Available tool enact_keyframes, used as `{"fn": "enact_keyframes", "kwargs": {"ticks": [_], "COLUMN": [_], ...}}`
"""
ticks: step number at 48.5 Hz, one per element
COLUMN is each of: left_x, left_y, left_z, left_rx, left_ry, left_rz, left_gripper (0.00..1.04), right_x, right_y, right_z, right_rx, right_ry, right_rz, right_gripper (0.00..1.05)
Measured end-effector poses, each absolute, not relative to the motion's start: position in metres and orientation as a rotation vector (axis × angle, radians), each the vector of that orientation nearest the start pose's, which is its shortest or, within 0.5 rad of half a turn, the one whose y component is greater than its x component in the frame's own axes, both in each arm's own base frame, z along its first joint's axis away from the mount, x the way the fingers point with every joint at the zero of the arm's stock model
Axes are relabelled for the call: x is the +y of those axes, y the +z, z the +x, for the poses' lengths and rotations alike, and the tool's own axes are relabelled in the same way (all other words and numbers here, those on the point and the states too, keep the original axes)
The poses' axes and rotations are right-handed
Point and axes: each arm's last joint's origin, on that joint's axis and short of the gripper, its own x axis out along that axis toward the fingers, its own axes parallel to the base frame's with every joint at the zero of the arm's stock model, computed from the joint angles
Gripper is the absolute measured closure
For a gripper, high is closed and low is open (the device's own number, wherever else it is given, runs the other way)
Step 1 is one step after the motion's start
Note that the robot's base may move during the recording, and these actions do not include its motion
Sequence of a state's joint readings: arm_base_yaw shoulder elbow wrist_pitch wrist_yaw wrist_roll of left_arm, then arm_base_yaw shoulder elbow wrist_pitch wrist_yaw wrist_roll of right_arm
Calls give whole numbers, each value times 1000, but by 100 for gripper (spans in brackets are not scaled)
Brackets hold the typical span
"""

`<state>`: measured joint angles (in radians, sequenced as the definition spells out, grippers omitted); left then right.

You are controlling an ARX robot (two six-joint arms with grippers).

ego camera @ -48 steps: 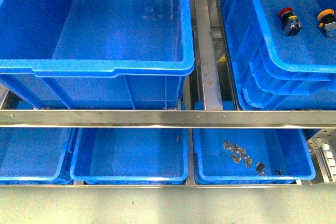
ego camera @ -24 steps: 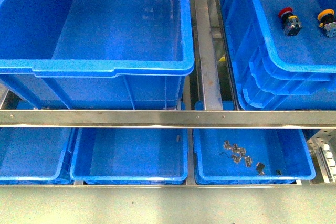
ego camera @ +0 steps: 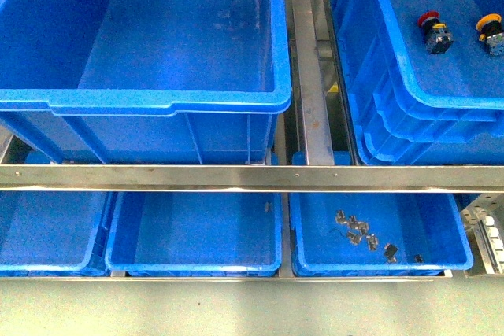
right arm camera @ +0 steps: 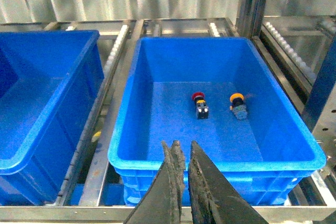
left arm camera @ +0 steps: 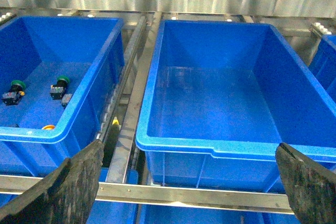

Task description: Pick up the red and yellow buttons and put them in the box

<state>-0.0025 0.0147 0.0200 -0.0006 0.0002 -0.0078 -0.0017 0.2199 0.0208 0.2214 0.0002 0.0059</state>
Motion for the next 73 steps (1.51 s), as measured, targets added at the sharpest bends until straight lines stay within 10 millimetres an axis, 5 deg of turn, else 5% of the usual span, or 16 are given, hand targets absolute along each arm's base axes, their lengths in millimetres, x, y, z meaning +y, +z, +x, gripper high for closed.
{"fn": "enact_keyframes", "kwargs": {"ticks": [34, 60, 73], "left_x": [0, 0, 0], "left_y": [169, 169, 169], "left_z": [97, 97, 97], "left_rx": [-5, -5, -5], "left_ry": [-2, -3, -3], "left_rz": [-8, -8, -8], "left_gripper": [8, 8, 8], "right_x": [0, 0, 0], "right_y": [171, 171, 171], "right_z": [97, 97, 97], "right_rx": [-18, -18, -18], "right_ry": [-2, -2, -2], "right_rz": [6, 4, 4], "right_gripper": [101, 6, 6]}}
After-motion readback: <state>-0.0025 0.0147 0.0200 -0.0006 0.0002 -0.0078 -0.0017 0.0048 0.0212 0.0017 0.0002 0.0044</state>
